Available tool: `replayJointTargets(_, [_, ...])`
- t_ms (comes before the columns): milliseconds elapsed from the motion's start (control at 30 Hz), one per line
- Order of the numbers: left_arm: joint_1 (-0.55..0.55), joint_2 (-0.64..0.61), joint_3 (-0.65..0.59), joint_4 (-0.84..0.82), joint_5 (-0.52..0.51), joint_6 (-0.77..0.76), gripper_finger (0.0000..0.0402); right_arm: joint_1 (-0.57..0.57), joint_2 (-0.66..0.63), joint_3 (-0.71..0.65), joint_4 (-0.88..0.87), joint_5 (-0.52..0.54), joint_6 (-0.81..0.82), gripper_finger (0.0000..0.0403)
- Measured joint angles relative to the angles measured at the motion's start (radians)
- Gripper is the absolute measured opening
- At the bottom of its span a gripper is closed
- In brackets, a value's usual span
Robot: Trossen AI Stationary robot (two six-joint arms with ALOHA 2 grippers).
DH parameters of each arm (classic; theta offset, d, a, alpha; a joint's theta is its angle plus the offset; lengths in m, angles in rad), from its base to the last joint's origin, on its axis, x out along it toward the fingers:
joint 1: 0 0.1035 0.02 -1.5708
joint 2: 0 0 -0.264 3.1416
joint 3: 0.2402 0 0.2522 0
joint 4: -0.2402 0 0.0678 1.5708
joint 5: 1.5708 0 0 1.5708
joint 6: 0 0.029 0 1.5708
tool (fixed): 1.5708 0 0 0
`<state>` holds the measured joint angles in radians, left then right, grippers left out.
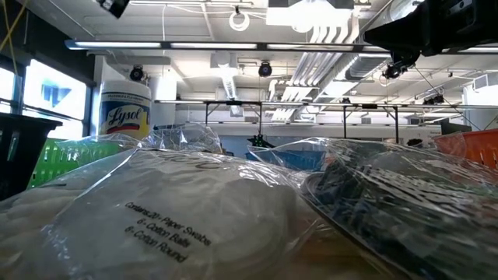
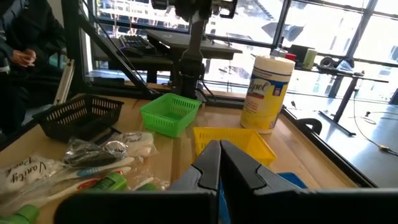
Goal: Pick & Place Travel size toiletries
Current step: Put the dark blue toothbrush into the green bin
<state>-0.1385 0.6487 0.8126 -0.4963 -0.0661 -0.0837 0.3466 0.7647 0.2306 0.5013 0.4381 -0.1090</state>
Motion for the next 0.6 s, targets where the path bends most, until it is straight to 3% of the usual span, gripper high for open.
replayJointTargets(100, [0.001,-0.115,-0.18,0.202,-0.1,-0.184,0.0009,0.0,0.0,0.0,0.015,-0.001,-0.011,0.0003])
replayJointTargets(167, [0.002,-0.164,-0.285,0.31,-0.15,-0.2,0.0003,0.0,0.0,0.0,0.022,-0.003,-0.021,0.0003])
replayJointTargets(400, [0.001,-0.251,-0.566,0.697,-0.173,0.048,0.0001,0.0,0.0,0.0,0.03,-0.003,-0.045,0.0003])
replayJointTargets(600, [0.001,-0.333,-0.63,0.713,-0.261,0.193,0.0,0.0,0.0,0.0,0.029,-0.003,-0.041,0.0003])
